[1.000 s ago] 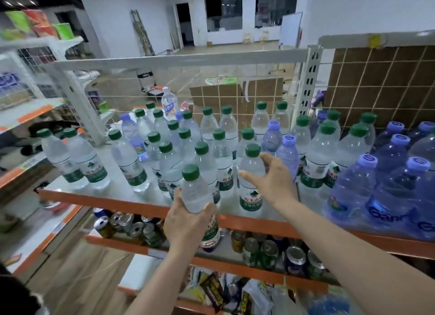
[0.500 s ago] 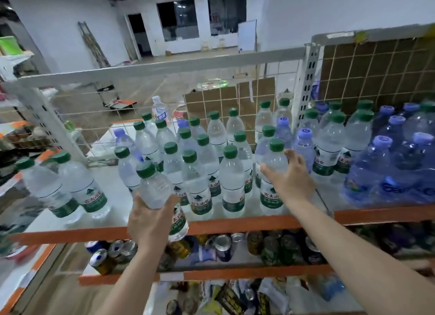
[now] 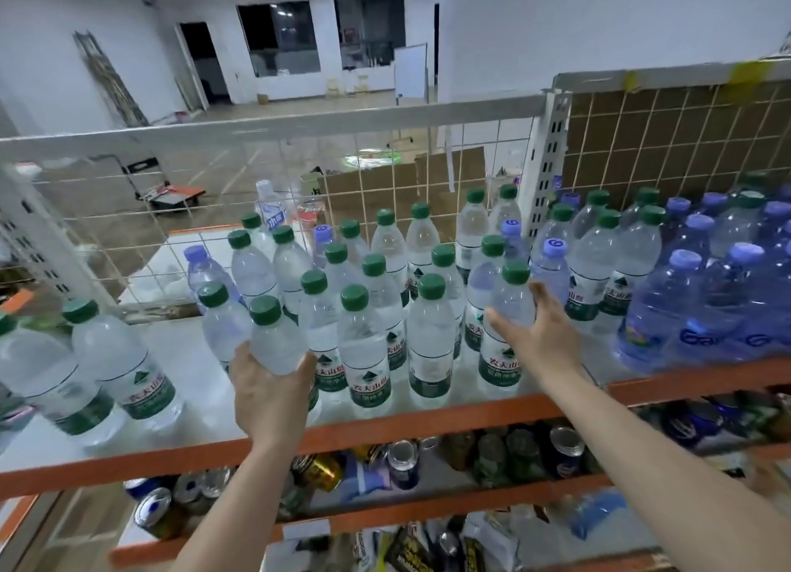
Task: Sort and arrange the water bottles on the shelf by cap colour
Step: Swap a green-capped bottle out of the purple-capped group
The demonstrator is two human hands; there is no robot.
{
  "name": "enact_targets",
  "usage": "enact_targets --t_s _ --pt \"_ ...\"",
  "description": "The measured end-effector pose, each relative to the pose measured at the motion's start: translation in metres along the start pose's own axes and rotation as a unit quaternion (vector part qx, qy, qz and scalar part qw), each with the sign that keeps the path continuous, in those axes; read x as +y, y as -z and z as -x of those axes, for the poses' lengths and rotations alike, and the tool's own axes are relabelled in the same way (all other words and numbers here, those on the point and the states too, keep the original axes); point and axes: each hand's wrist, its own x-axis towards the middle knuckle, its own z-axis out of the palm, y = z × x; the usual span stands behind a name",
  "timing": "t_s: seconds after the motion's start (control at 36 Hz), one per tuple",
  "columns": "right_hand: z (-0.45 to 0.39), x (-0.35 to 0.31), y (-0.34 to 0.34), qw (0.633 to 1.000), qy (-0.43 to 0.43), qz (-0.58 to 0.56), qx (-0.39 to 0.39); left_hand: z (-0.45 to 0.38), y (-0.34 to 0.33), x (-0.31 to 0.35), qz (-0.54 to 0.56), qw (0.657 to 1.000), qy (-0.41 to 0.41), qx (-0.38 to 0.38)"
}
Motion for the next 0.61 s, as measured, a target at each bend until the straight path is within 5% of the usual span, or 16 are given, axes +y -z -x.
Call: enact_targets --t_s 0.61 --pt "0.0 0.004 -0.003 1.0 0.026 0.008 0.016 -0.001 -0.003 -0.009 0.0 1.0 0.0 -0.011"
